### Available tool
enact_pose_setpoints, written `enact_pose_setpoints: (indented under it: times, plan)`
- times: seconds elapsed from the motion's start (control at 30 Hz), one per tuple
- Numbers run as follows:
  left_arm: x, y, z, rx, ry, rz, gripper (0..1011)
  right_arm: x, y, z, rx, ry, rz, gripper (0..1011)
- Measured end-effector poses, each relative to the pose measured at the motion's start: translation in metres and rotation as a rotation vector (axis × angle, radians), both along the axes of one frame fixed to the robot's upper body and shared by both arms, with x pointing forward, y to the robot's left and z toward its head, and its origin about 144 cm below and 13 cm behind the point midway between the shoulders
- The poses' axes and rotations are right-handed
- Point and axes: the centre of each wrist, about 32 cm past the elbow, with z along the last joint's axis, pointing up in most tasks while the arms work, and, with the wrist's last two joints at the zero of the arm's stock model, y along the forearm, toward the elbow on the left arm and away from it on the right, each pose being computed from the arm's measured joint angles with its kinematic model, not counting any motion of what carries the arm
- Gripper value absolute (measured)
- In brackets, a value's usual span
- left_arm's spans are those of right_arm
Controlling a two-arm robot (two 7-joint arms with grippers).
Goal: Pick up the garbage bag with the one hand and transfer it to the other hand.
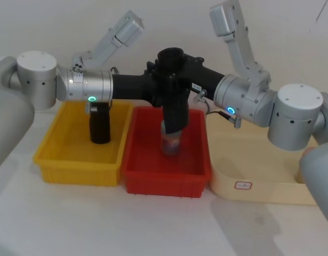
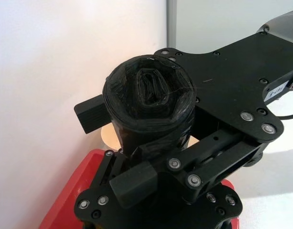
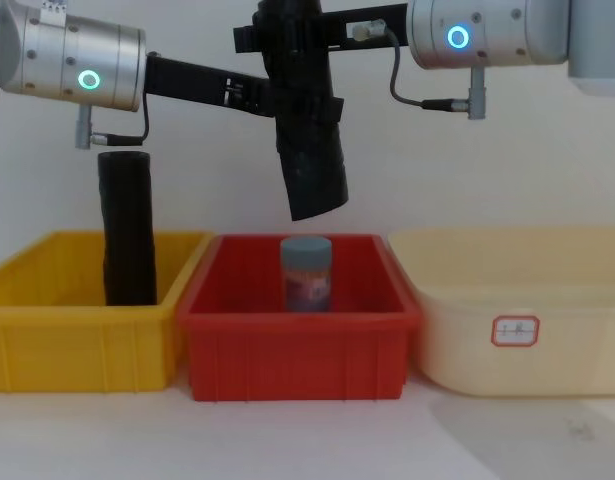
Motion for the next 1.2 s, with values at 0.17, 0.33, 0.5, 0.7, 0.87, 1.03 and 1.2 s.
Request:
enact_pose_setpoints:
  times: [0.17, 0.33, 0.5, 0.7, 0.87, 1.03, 1.2]
  plan:
    - [0.0000, 0.0000, 0.0000, 0.000, 0.000, 0.000, 398, 0.0001, 0.0004, 0.0003, -0.002, -0.001, 0.000, 550]
    - [0.0000, -0.0002, 0.0000, 0.000, 0.000, -0.001, 398, 0.0002, 0.0006, 0.0003, -0.002, -0.001, 0.000, 535]
    - [0.0000, -0.0002, 0.0000, 0.000, 0.000, -0.001, 398, 0.0002, 0.0008, 0.0003, -0.002, -0.001, 0.001, 535]
    - [0.0000, -0.0002, 0.0000, 0.000, 0.000, -0.001, 398, 0.0003, 0.0009, 0.0004, -0.003, -0.001, 0.001, 535]
    - [0.0000, -0.0002, 0.0000, 0.000, 0.000, -0.001, 398, 0.0003, 0.0010, 0.0005, -0.003, -0.001, 0.002, 535]
    - [0.0000, -0.0003, 0.0000, 0.000, 0.000, -0.001, 398, 0.0003, 0.0011, 0.0007, -0.003, -0.001, 0.002, 535]
    - [0.0000, -0.0003, 0.0001, 0.000, 0.000, -0.001, 398, 0.0003, 0.0011, 0.0007, -0.003, -0.001, 0.003, 535]
